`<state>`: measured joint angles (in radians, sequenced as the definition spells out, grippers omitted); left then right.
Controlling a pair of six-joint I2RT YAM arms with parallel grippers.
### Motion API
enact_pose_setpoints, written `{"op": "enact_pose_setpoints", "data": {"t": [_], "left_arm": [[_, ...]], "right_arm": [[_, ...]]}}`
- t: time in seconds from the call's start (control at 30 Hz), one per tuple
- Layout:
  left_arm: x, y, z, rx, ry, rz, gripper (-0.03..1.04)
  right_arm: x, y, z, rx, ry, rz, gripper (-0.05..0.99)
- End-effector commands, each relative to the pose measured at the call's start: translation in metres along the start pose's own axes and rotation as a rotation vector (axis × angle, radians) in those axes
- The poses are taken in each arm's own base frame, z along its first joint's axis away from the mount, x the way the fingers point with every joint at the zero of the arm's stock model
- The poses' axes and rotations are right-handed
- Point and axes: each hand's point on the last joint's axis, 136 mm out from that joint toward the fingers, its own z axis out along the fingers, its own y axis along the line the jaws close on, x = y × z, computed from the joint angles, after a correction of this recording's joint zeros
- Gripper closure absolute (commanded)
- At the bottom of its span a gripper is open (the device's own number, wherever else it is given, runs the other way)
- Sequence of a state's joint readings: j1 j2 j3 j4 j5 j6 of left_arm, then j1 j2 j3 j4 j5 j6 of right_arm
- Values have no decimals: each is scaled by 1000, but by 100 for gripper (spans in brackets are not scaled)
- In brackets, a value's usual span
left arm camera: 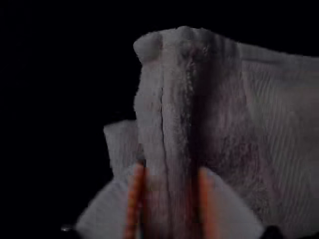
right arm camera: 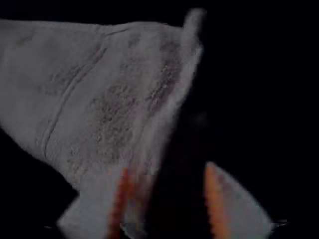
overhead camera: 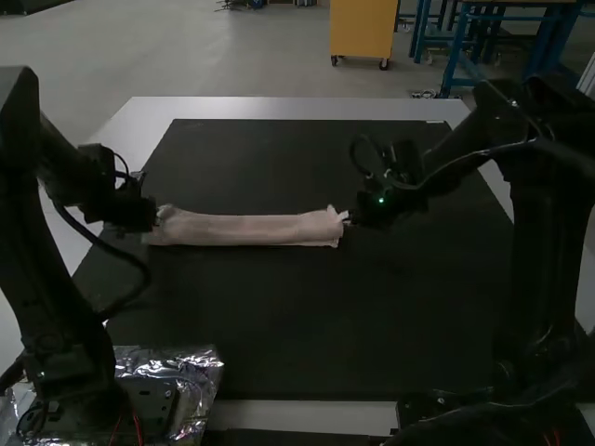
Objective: Fold the towel.
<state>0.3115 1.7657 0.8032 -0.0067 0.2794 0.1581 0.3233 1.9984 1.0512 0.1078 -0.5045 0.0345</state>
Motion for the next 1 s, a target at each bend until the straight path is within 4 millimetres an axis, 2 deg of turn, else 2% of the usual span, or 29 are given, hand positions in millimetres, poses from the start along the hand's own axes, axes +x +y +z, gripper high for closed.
{"op": "enact_pose_setpoints", "data": {"t": [0.0,0.03,0.07,0.23,0.47,0.97], "left_arm": [[-7,5,-7,-16,-32,9,29],[-9,5,-8,-10,-39,8,13],[-11,7,-8,-15,-48,7,3],[-25,22,-15,-38,-86,-29,3],[-39,33,-23,-35,-120,-70,4],[-49,31,-31,-16,-153,-85,4]], "right_arm": [[-18,6,-10,4,-50,-7,15],[-21,7,-11,3,-55,-10,8],[-25,8,-12,1,-63,-15,2],[-35,17,-12,-10,-79,-42,2],[-27,28,-1,-16,-58,-65,2],[-11,15,25,8,-29,-61,3]]}}
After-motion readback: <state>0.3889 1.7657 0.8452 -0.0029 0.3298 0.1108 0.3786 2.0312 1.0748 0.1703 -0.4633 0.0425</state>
